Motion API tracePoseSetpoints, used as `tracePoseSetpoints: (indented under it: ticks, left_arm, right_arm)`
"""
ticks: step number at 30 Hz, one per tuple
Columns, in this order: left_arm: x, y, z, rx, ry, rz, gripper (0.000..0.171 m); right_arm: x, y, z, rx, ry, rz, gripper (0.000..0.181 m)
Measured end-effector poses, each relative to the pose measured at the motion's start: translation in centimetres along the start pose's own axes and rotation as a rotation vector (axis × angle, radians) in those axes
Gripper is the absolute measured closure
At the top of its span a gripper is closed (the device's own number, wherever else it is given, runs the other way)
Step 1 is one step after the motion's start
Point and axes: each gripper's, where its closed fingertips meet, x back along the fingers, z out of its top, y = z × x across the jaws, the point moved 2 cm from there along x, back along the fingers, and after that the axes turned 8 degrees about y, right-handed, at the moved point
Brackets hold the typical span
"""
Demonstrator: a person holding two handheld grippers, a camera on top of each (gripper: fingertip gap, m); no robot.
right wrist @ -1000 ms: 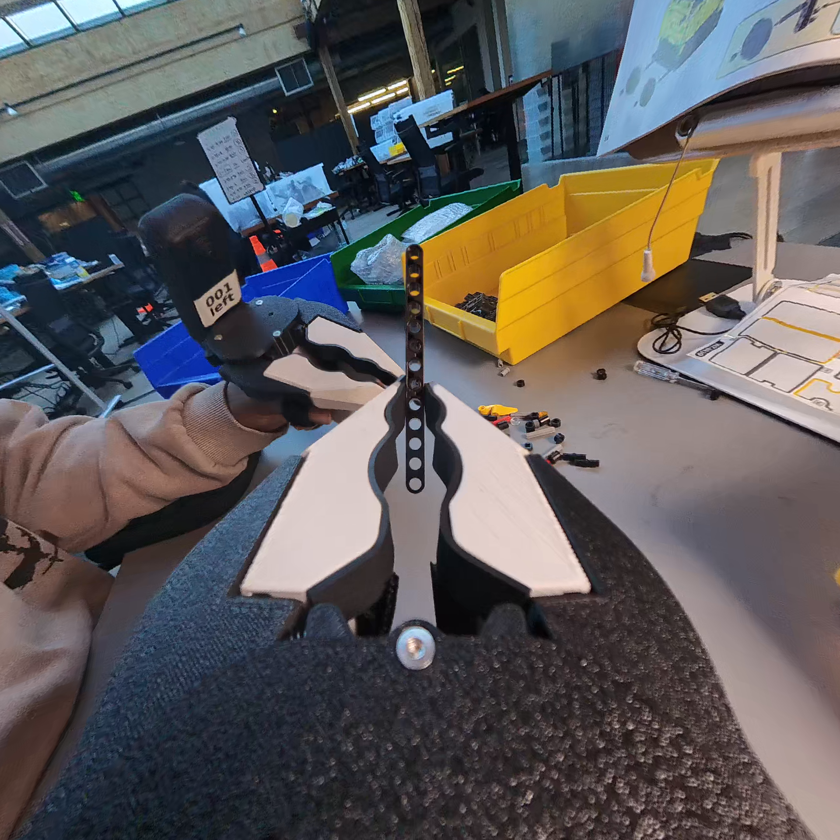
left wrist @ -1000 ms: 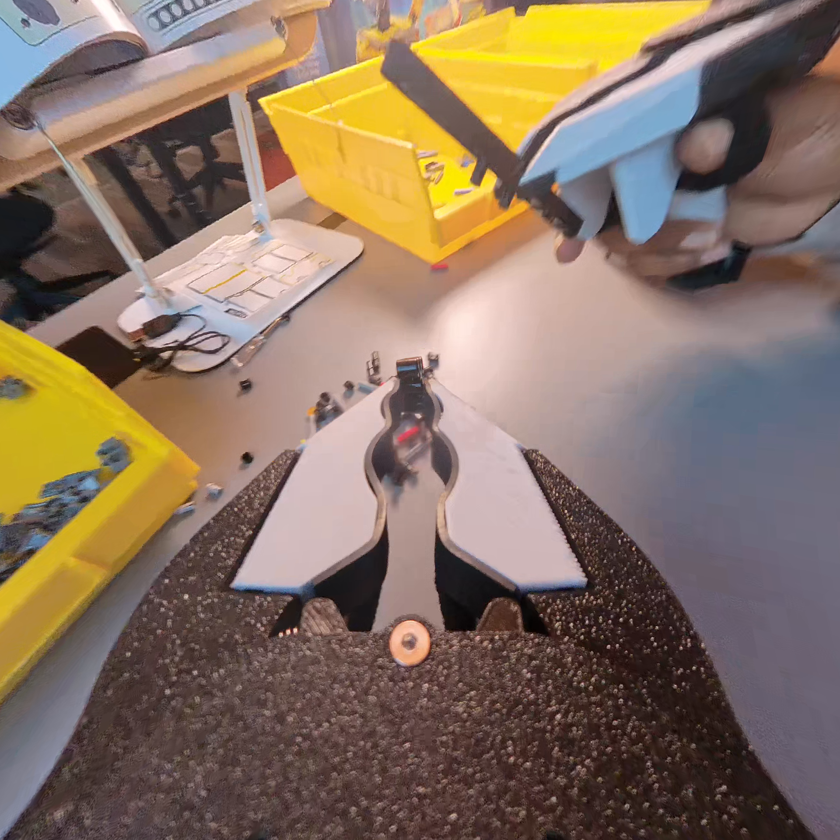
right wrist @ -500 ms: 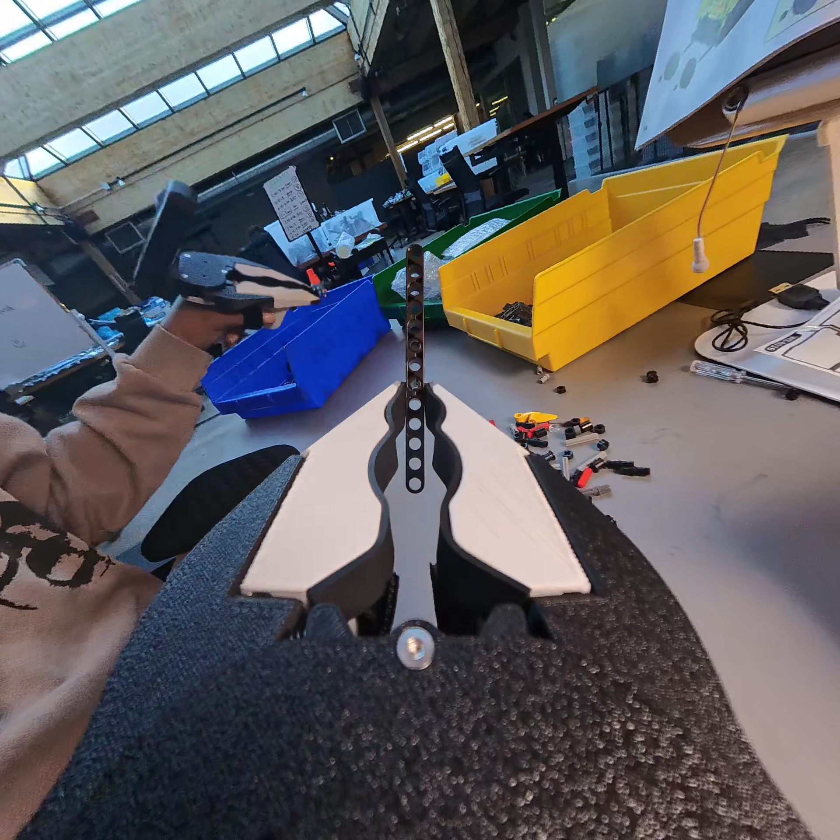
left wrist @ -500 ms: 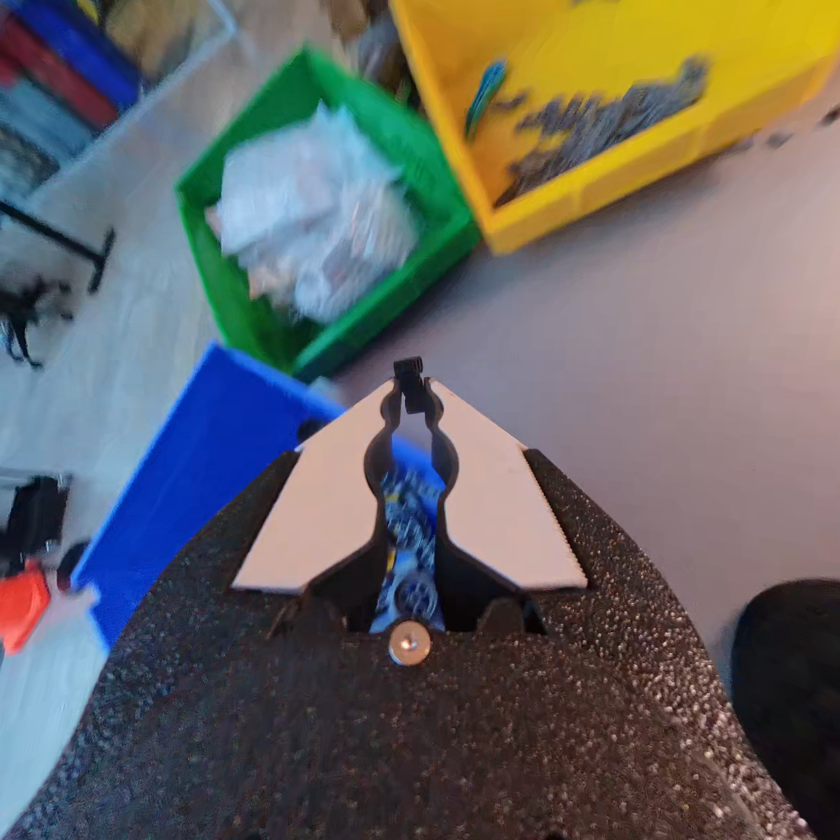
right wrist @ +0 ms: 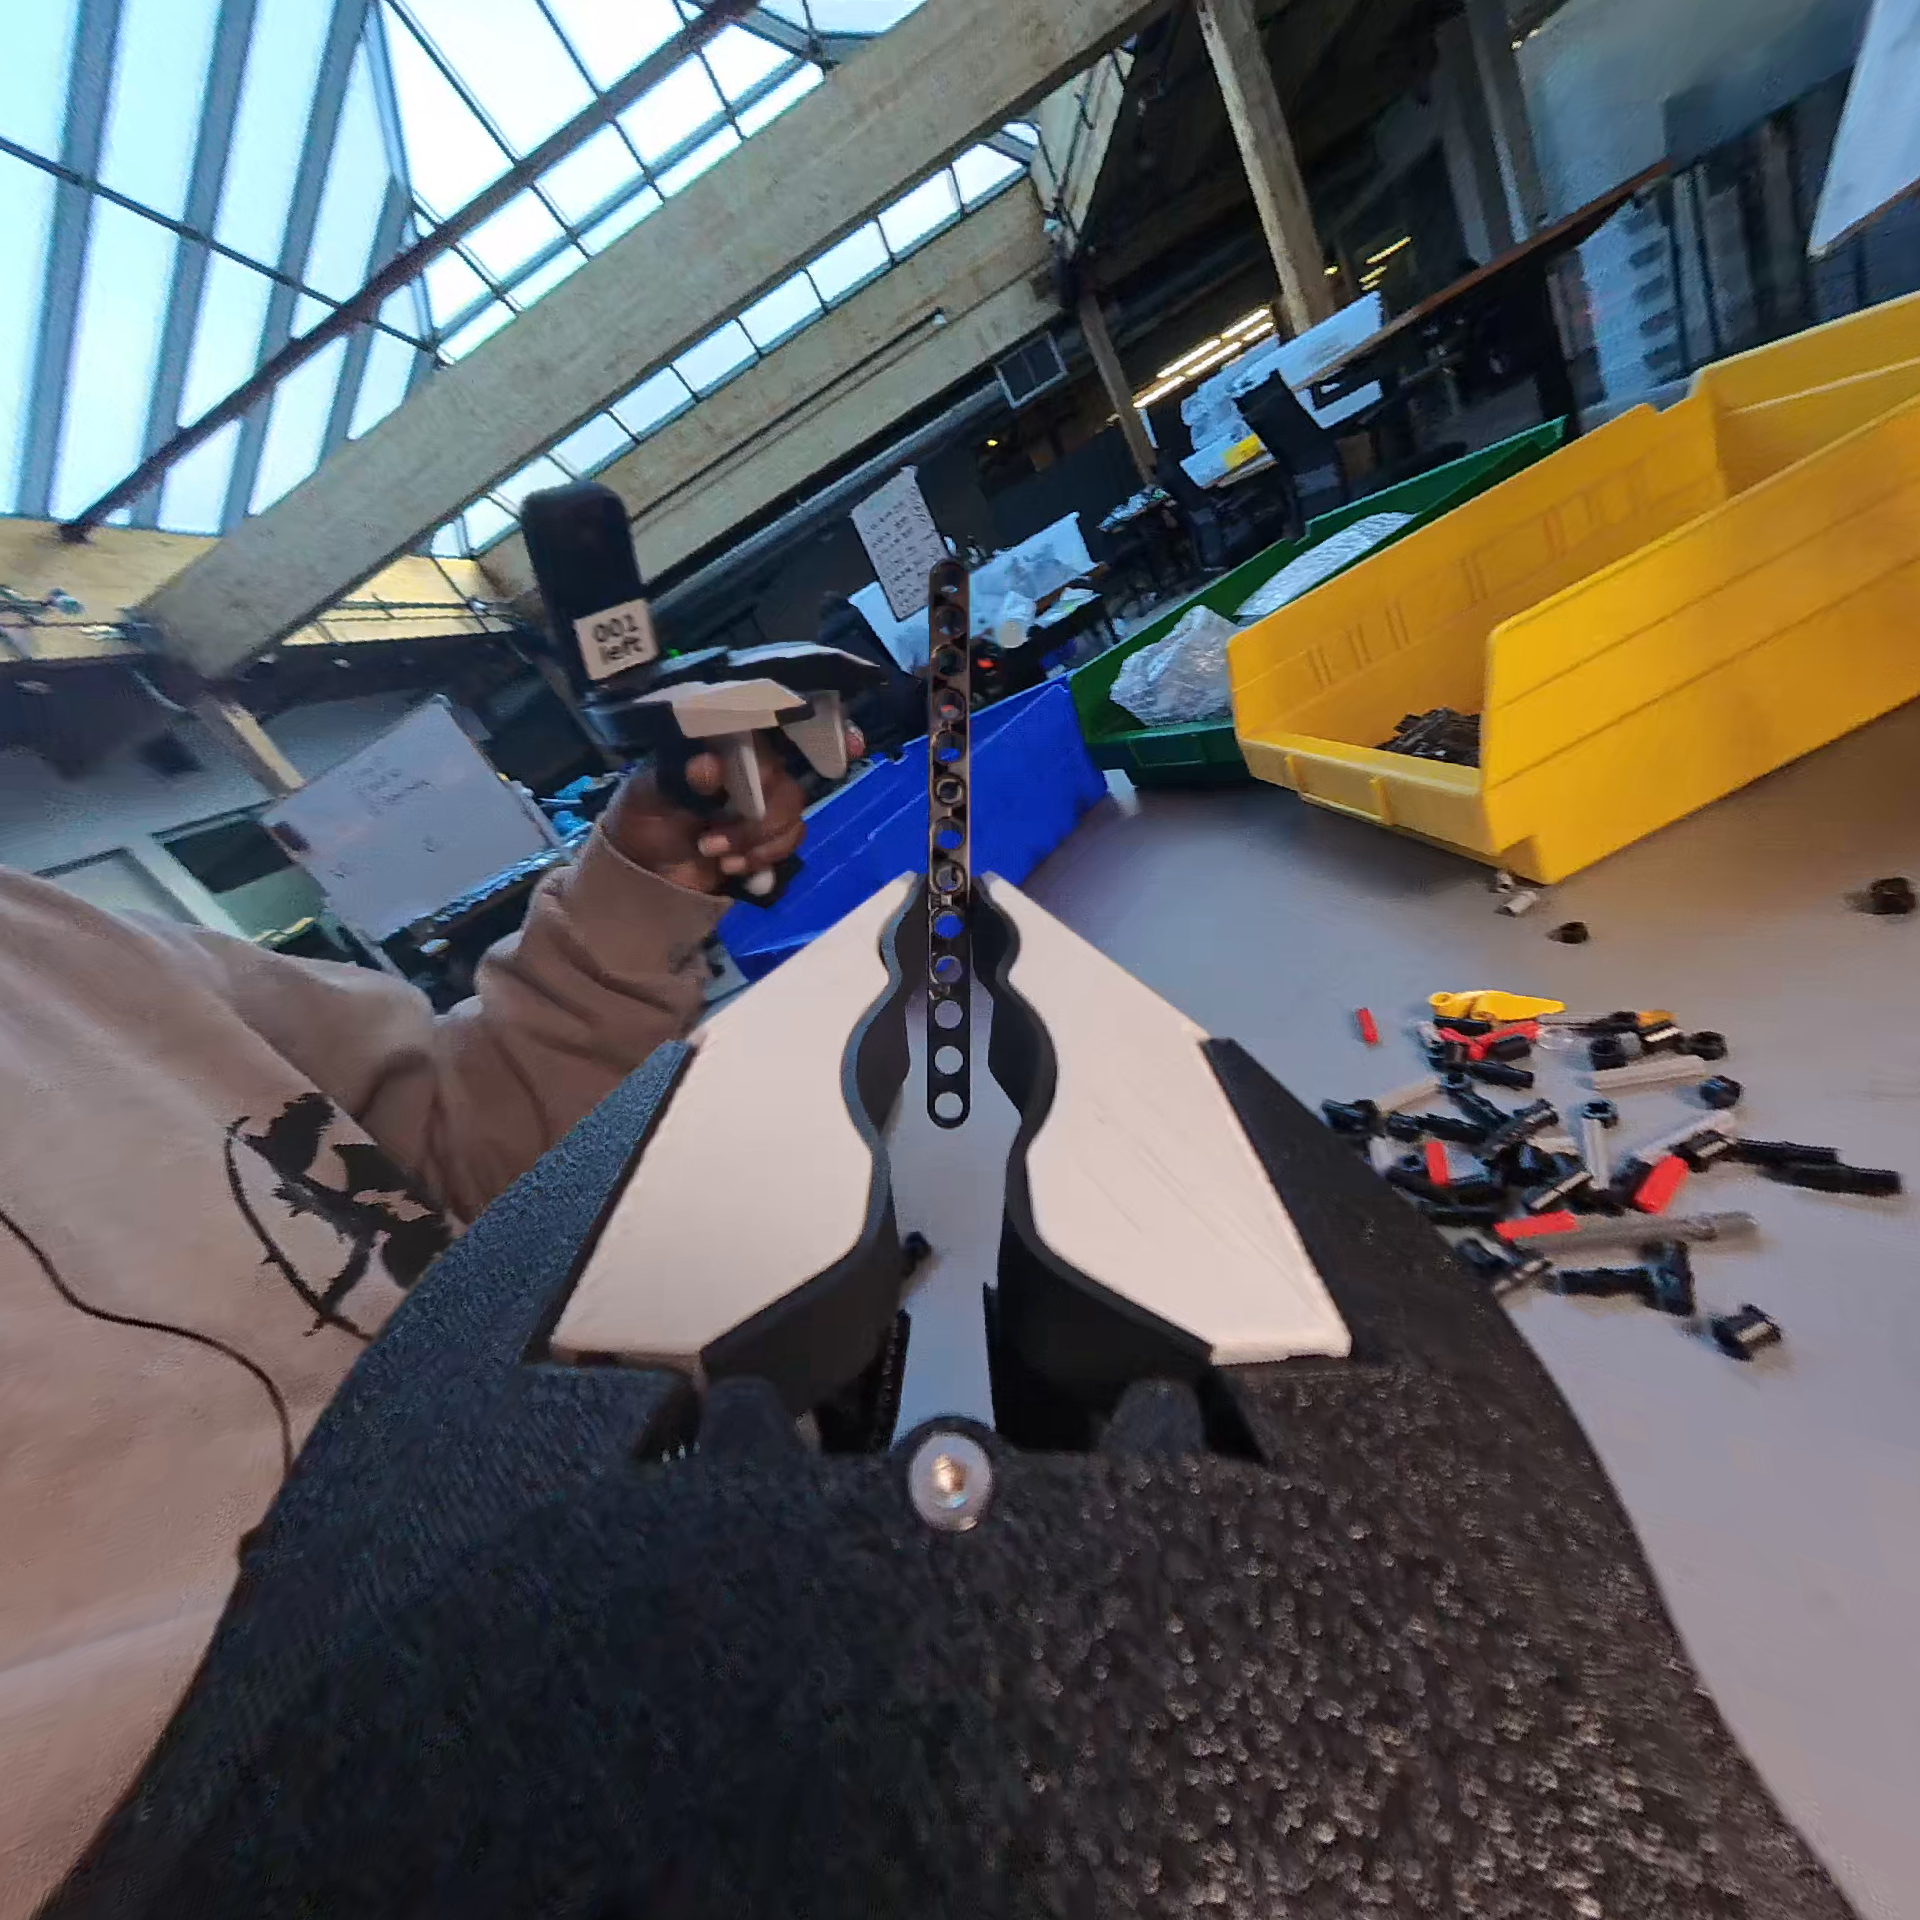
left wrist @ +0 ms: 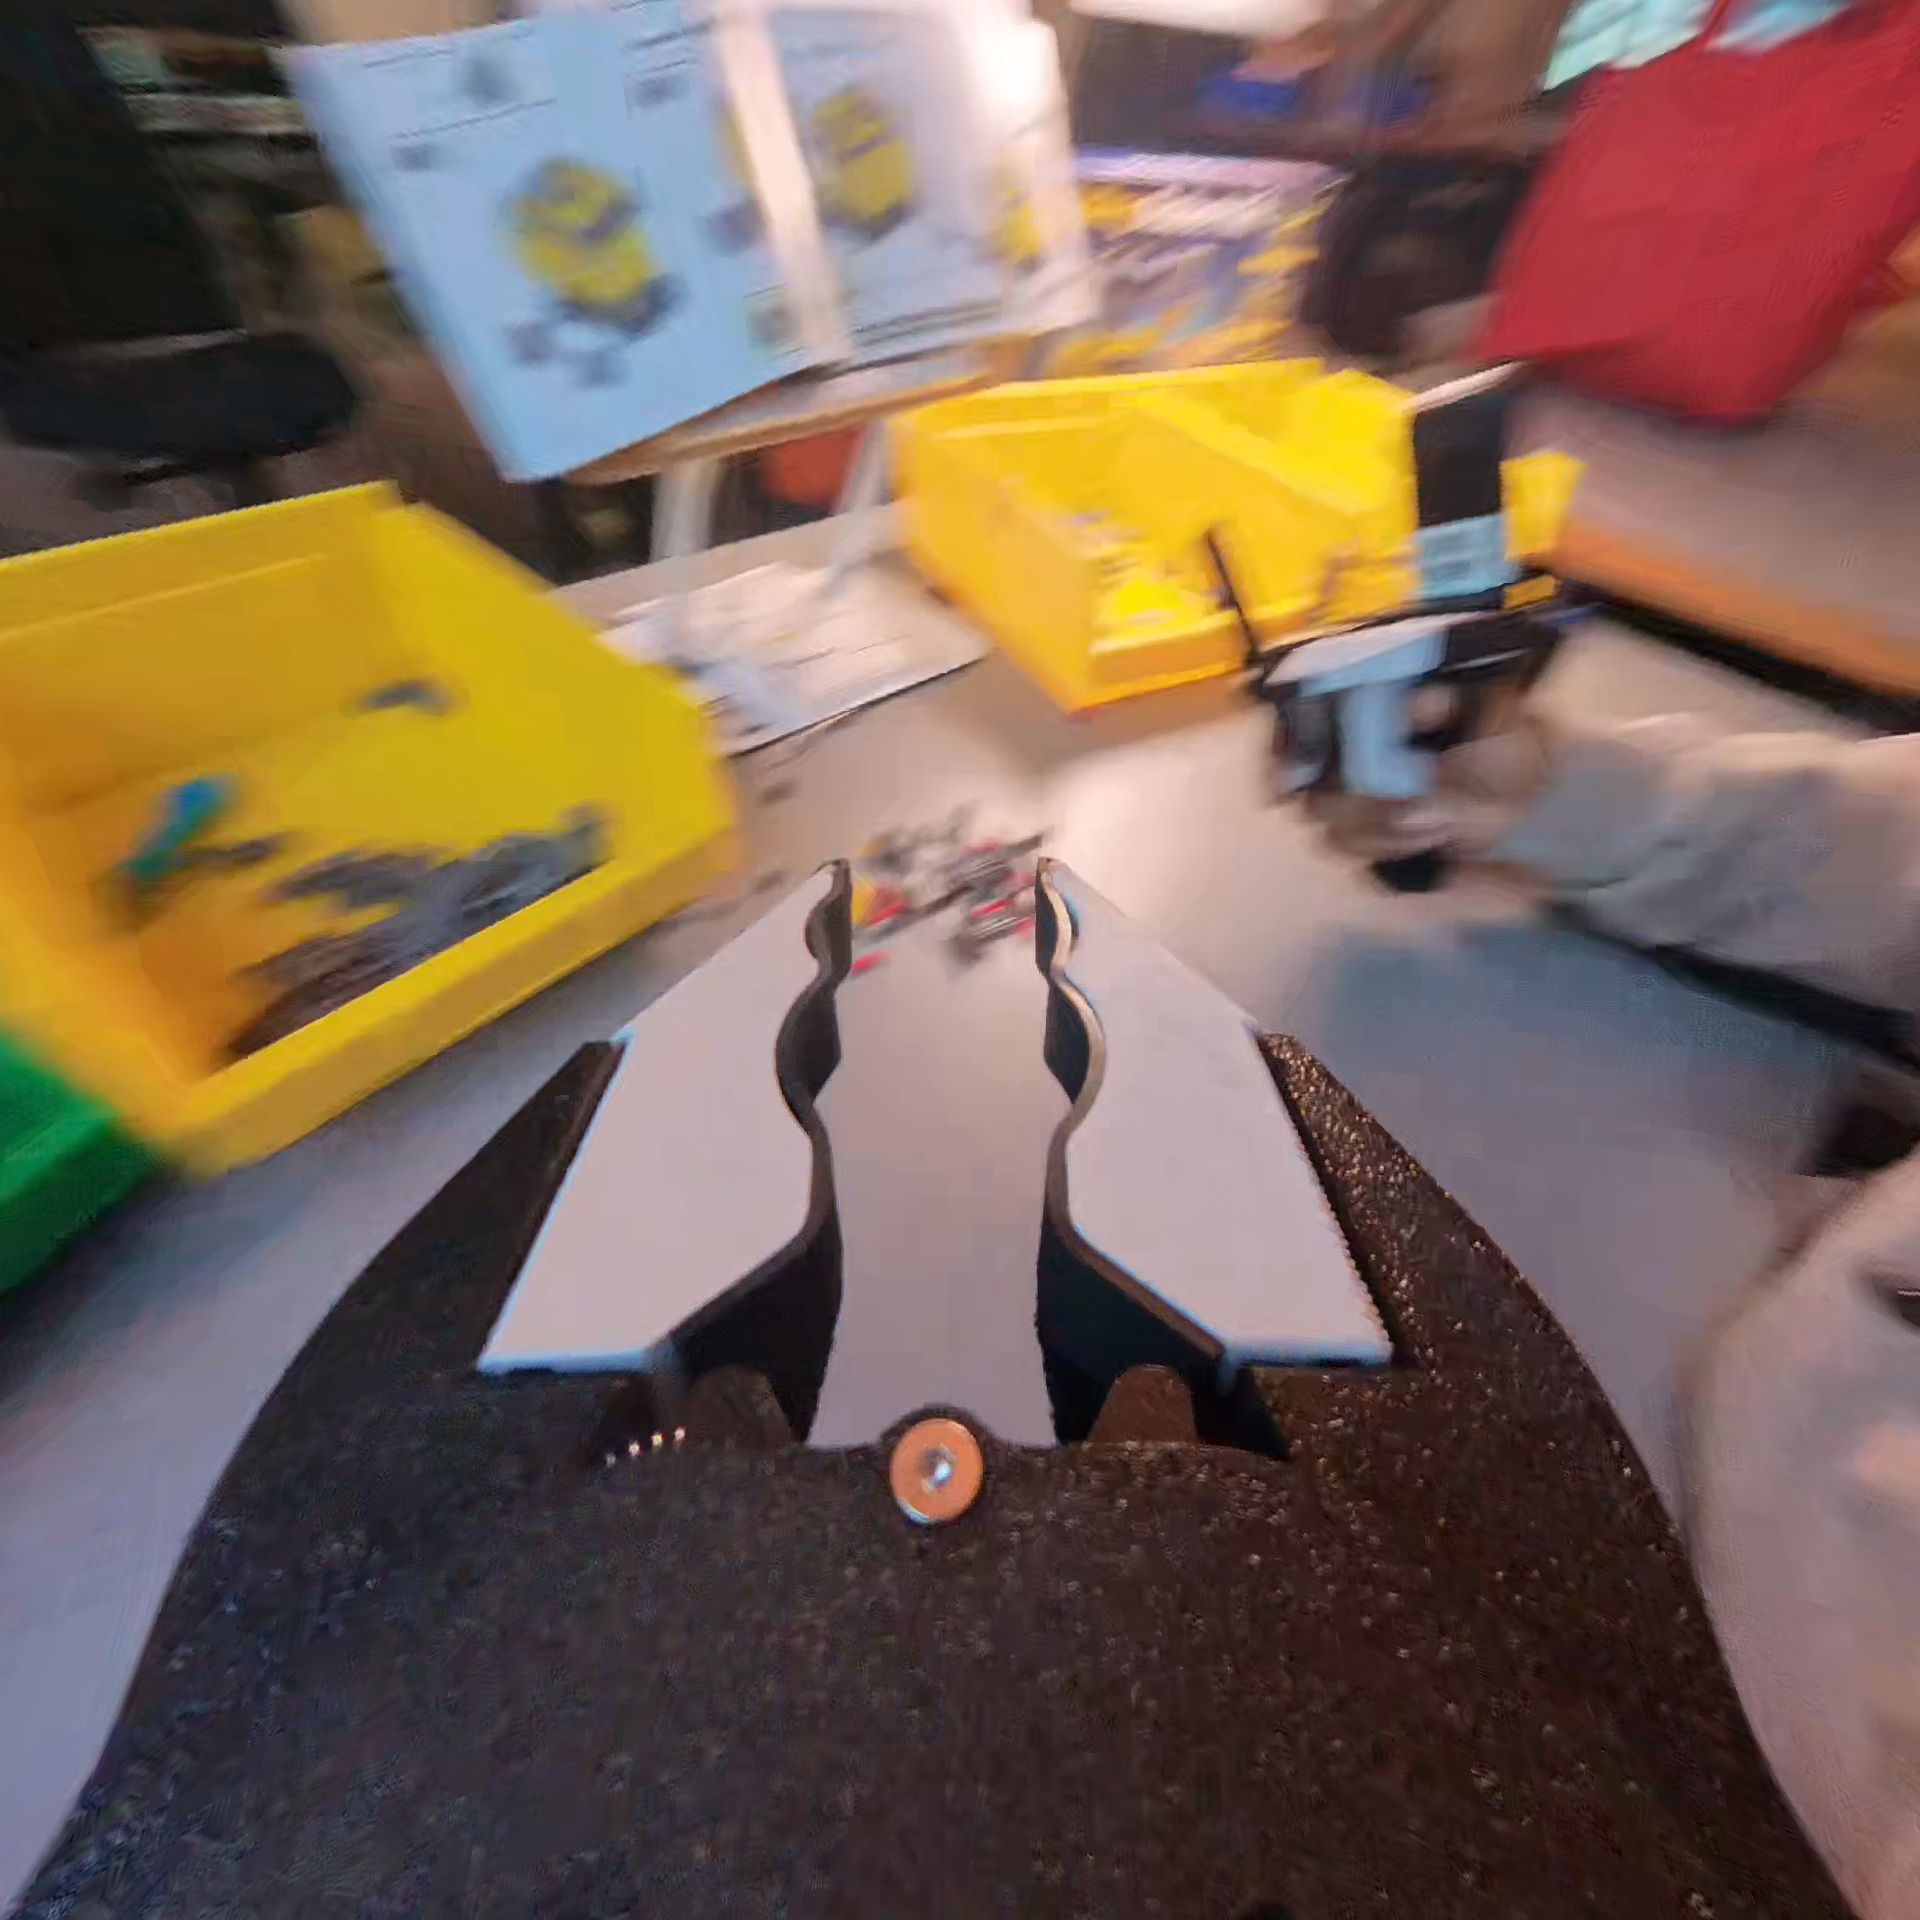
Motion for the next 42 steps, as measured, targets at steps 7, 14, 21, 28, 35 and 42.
tracePoseSetpoints:
  ticks: [7,14,21,28,35,42]
  left_arm:
    - [-10.9,8.7,-0.6,0.276,0.033,-0.581,0.141]
    - [-13.4,9.5,-0.8,0.206,0.020,-0.608,0.164]
    - [-13.0,8.9,-2.7,0.163,-0.037,-0.616,0.165]
    - [-13.0,9.5,-5.5,0.025,-0.136,-0.618,0.165]
    - [-13.2,9.5,-6.2,0.105,-0.137,-0.635,0.165]
    - [-13.1,9.5,-5.9,0.201,-0.093,-0.662,0.168]
  right_arm:
    - [-0.3,-2.6,0.5,-0.043,0.039,0.144,0.176]
    - [0.1,-2.2,0.5,-0.050,0.038,0.149,0.176]
    - [0.2,-1.4,-0.8,0.022,-0.057,0.117,0.174]
    - [0.5,-1.5,-1.2,0.141,-0.157,0.084,0.163]
    - [0.4,-0.9,-2.5,0.145,-0.216,0.071,0.175]
    - [0.5,-1.0,-2.5,0.117,-0.212,0.083,0.176]
